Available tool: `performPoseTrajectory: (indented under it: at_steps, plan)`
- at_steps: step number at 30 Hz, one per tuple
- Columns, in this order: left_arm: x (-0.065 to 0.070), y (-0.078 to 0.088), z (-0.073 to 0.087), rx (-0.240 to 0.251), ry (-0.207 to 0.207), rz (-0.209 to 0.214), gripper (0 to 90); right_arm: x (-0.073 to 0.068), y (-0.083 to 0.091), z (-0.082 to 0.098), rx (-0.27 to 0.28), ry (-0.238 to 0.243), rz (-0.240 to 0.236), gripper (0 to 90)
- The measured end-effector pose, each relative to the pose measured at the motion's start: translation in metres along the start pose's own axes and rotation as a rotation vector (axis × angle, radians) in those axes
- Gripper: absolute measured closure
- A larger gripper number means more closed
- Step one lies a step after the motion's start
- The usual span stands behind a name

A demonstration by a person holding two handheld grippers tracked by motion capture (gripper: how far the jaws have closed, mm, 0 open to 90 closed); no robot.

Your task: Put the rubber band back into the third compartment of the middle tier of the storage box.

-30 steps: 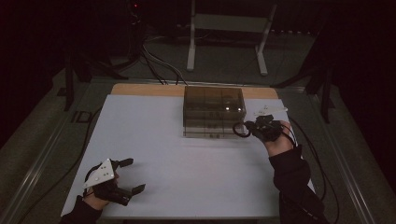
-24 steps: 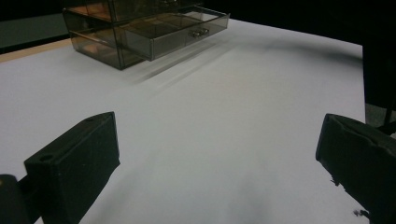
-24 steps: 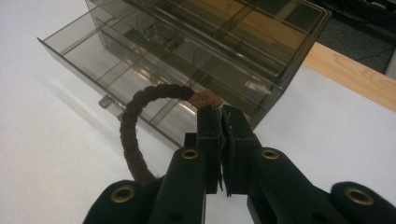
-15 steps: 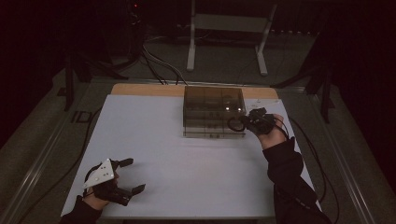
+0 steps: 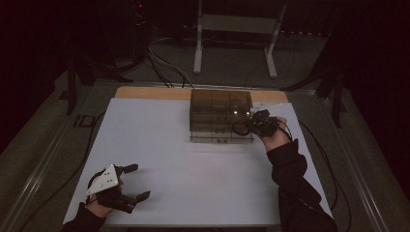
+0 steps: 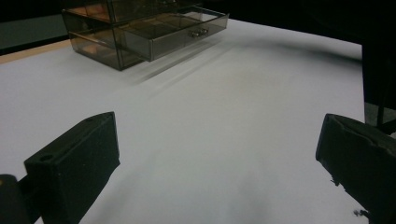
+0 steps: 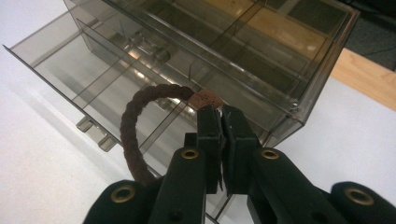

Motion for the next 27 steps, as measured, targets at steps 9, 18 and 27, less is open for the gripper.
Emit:
performPoseTrajectory:
  at_steps: [9, 18, 27]
  plan:
    - [0.001, -0.001, 0.001, -0.006, -0.003, 0.003, 0.2, 0.005, -0.015, 0.007, -0.038, -0.004, 0.004, 86.5]
    - [0.000, -0.001, 0.001, -0.005, -0.001, 0.002, 0.2, 0.006, -0.026, 0.016, -0.083, -0.005, 0.003, 86.5]
    - [0.000, -0.001, 0.001, -0.005, -0.002, 0.002, 0.2, 0.006, -0.034, 0.025, -0.133, 0.008, 0.008, 86.3]
Point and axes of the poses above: each handheld gripper's, and its own axes: y roughly backward along the jaws, z roughly out of its underside, x roughly to its right, the point moved 9 cm from there along -y, roughly forward along the jaws, and after that the axes turned 1 degree about -z, right-handed, at the moved point
